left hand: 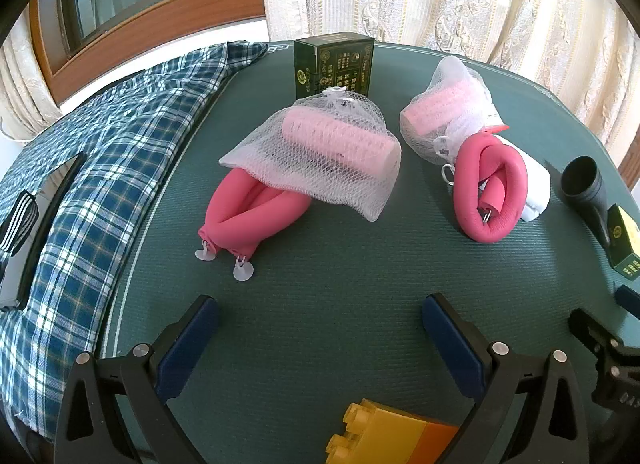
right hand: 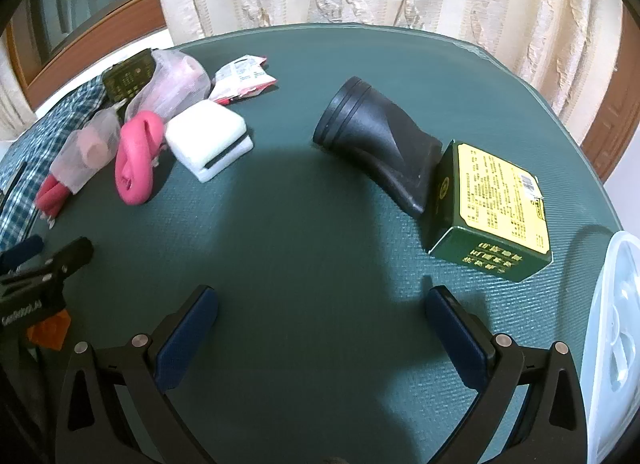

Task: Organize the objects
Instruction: 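Close the left gripper on the yellow-orange toy block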

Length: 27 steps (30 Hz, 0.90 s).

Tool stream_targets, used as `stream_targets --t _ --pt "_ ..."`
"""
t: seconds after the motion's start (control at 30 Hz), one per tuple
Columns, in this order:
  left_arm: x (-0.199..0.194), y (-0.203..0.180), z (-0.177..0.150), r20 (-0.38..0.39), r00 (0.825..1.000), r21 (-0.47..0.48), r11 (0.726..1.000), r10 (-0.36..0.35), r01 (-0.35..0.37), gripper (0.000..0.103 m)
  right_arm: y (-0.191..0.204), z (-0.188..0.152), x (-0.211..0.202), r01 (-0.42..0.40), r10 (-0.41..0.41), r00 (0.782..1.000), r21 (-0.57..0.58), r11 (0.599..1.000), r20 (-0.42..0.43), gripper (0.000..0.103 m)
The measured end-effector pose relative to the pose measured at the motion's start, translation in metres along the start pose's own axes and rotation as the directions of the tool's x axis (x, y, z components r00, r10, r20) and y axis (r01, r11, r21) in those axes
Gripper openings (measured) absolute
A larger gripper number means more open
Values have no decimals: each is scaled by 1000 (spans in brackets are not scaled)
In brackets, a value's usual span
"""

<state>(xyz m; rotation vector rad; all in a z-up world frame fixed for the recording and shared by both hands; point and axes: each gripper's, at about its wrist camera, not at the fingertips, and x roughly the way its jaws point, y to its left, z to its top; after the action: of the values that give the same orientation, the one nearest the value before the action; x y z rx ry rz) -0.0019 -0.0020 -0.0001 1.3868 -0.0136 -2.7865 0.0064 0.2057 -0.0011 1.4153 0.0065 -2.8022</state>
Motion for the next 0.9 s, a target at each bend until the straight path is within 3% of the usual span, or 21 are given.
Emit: stream_targets --t 0.33,0.53,0.77,0.9 --pt "-4 0 -2 5 1000 -8 1000 -22 23 103 -12 -10 -12 -95 95 995 0 995 16 103" --pt "-15 -1 -3 38 995 1 996 -89 89 103 -22 -12 -19 -160 158 987 44 986 30 103" --pt "-33 11 -3 64 983 -51 983 -174 178 103 -25 -17 -22 -171 170 985 56 984 30 103" --pt "-44 20 -11 58 986 -54 986 -155 158 103 -23 -18 -21 -156 155 987 43 987 26 103"
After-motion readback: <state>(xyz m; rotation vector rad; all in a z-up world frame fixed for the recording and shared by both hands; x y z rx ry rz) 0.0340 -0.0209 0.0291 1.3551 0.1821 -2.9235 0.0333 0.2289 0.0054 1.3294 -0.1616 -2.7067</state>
